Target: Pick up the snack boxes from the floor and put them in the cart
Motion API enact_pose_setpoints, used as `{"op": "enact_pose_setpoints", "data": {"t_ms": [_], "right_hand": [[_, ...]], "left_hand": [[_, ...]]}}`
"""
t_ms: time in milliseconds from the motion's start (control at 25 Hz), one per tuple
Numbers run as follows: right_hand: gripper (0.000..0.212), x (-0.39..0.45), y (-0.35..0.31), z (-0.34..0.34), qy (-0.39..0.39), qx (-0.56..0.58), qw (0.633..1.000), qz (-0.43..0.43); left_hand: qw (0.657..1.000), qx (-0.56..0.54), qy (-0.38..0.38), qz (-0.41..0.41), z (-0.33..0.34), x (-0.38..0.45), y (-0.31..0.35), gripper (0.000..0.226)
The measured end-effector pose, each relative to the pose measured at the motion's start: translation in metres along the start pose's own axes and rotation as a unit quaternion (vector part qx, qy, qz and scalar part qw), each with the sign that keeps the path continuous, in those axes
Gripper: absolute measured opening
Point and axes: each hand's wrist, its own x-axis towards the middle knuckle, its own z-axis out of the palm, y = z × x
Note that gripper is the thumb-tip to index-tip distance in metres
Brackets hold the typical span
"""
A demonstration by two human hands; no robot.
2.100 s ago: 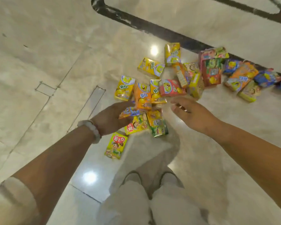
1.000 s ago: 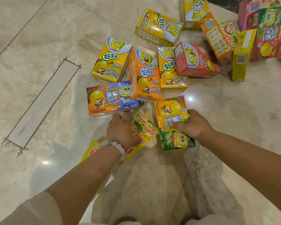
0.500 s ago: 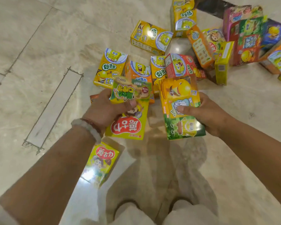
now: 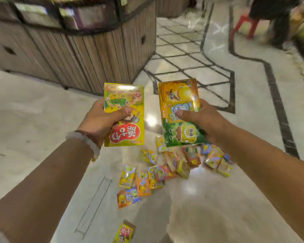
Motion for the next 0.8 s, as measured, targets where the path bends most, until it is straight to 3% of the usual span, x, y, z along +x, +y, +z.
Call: {"op": "enact_pose_setpoints", "data": {"t_ms": [160, 280, 360, 560, 800], "right_hand": [[0.069, -0.062, -0.171, -0.020, 0.027, -0.010, 0.995, -0.094], [0.044, -0.117, -0.253, -0.040, 0.057, -0.026, 0.985, -0.161], [0.040, -0.152, -0.293, -0.057, 0.085, -0.044, 0.975, -0.199], [0.056, -0.231, -0.338, -0.093, 0.176, -0.052, 0.955, -0.233], [0.043, -0.329, -0.333, -0.104, 0.302, -0.048, 0.919, -0.249]], "left_hand": [[0.994, -0.027, -0.026, 0.100, 0.039, -0.018, 0.179, 0.014], [0.983, -0.021, -0.041, 0.177, 0.066, -0.038, 0.276, 0.011], [0.974, -0.016, -0.059, 0.216, 0.086, -0.052, 0.323, 0.012], [0.962, -0.050, -0.152, 0.220, 0.138, -0.083, 0.366, 0.057], [0.933, -0.067, -0.276, 0.220, 0.193, -0.109, 0.381, 0.025]]}}
